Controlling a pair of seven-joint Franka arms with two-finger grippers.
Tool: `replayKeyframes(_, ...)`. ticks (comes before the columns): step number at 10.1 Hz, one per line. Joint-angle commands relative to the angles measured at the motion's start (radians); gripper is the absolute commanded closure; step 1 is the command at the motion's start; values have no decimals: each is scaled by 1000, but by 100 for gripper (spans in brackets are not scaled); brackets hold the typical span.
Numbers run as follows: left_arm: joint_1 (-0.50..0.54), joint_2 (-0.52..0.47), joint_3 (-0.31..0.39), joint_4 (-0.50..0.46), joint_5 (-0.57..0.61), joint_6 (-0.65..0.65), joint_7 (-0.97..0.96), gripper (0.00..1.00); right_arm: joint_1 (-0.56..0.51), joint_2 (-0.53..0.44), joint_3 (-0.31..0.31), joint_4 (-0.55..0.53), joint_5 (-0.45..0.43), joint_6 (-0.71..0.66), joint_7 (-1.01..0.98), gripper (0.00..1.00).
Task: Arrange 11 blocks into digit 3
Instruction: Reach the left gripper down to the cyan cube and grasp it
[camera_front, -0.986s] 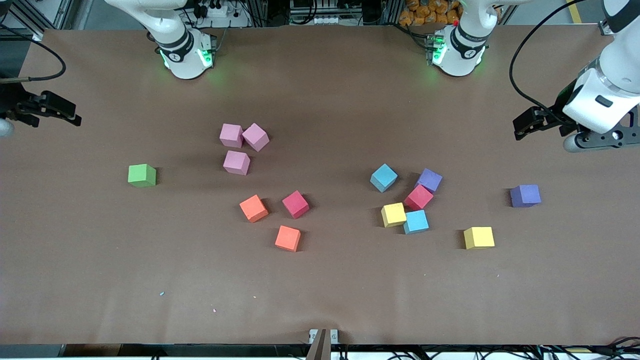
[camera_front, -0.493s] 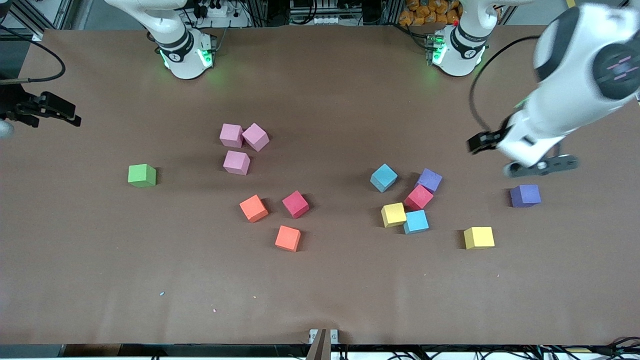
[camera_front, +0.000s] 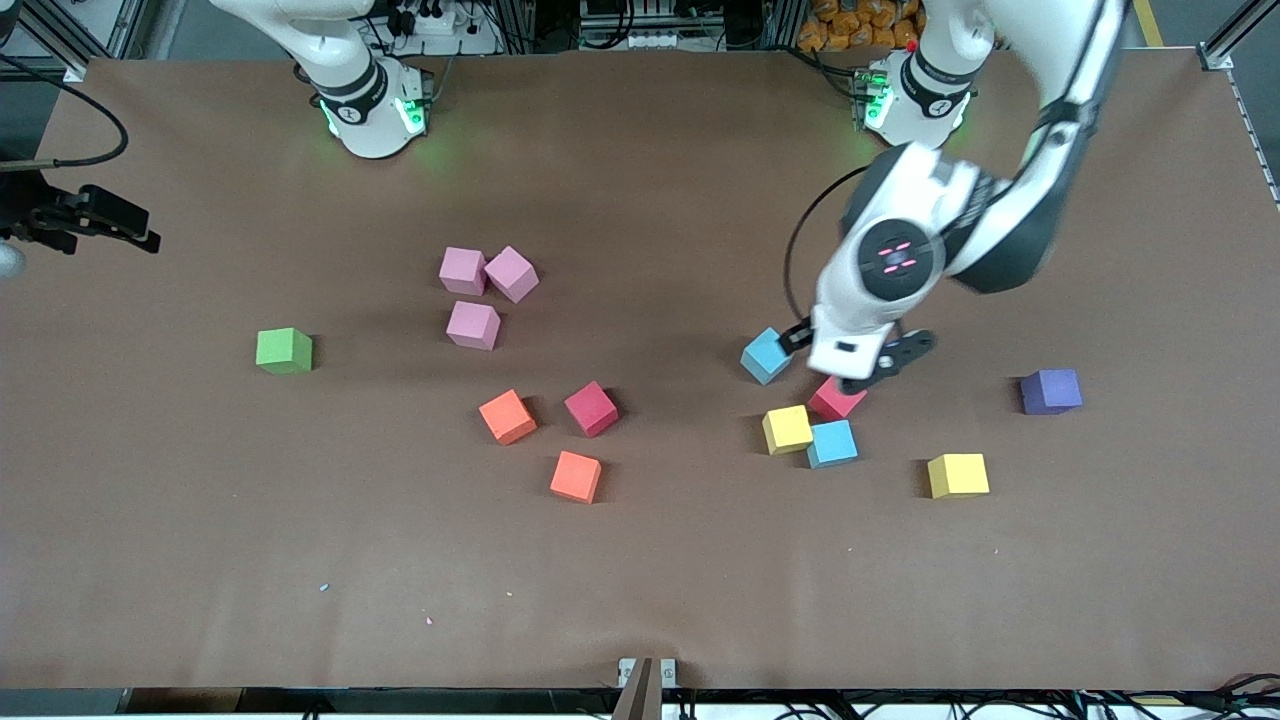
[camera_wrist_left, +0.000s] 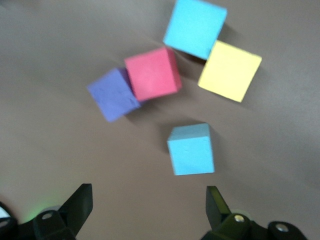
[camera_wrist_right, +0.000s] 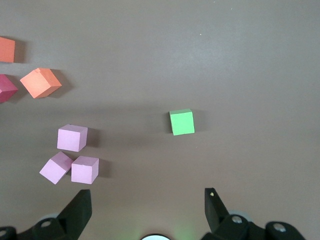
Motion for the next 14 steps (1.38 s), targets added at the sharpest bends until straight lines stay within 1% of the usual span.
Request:
replayKeyframes(1, -26, 76, 3, 10, 18, 81, -141, 0, -8, -14, 8, -6, -4, -6, -16, 0)
replayKeyframes(2, -29, 93, 3, -5, 18, 127, -170, 0, -8, -14, 8, -7, -4, -9, -36, 0)
replayKeyframes(4, -27, 91, 3, -75, 18, 213, -201, 0, -11, -11, 7, -7, -4, -23, -42, 0)
replayKeyframes(7, -24, 94, 3, -131, 18, 268, -207, 0, -10, -9, 8, -10, -4, -34, -43, 0)
replayKeyframes(9, -20, 104, 3, -168, 18, 340, -207, 0, -10, -8, 8, -18, -4, -39, -43, 0)
replayKeyframes(11, -24, 130, 3, -171, 16, 377, -209, 0, -8, -8, 8, -26, -4, -39, -43, 0)
replayKeyframes(14, -29, 160, 3, -175, 21, 385, -204, 0, 19, 1, 10, -50, -4, -34, -43, 0)
